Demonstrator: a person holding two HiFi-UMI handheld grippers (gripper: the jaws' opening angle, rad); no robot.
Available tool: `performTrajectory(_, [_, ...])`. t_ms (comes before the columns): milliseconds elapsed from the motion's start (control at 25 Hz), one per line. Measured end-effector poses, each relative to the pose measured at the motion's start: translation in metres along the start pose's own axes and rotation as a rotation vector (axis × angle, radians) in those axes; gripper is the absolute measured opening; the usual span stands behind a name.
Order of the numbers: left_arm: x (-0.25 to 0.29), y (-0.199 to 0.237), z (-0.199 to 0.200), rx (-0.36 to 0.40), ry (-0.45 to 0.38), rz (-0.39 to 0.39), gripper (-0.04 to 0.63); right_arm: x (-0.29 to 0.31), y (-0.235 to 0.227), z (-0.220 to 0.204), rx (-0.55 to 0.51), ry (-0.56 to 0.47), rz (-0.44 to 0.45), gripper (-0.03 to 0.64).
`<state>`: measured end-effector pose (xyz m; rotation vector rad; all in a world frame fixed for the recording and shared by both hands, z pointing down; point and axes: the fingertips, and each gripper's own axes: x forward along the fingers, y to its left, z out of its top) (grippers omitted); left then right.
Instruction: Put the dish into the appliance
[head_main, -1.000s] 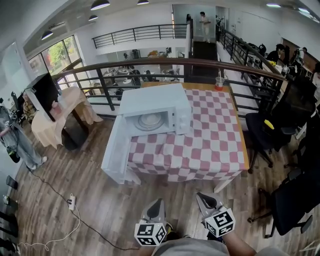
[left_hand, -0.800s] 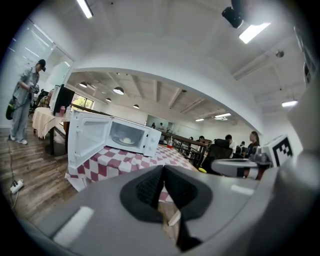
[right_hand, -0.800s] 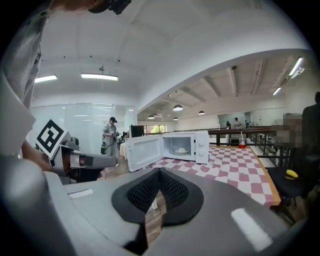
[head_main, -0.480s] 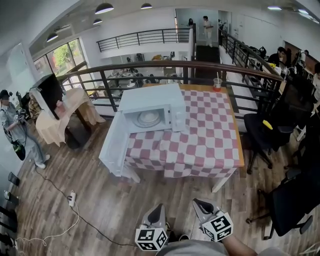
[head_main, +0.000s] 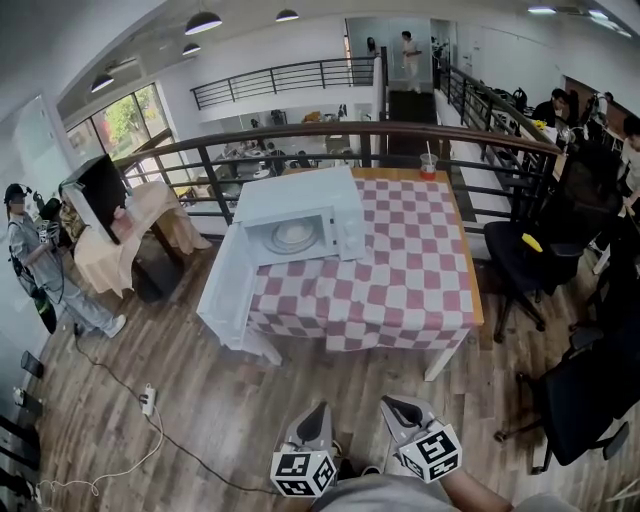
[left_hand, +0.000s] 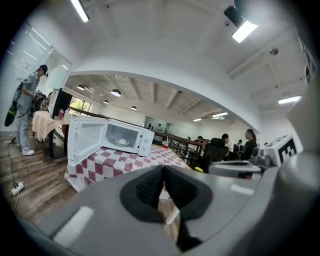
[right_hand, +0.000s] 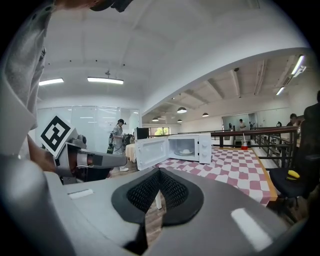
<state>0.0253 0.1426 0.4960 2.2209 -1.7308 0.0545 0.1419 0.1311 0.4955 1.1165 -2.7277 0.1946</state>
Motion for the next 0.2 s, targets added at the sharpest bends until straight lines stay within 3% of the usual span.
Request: performTrajectory(200, [0.0006,-0.003,0.0039,0.009,-0.011,-0.001,0.011,-0.0032,0.0024,0.0008,-0.01,-0.003,0.009,0.0])
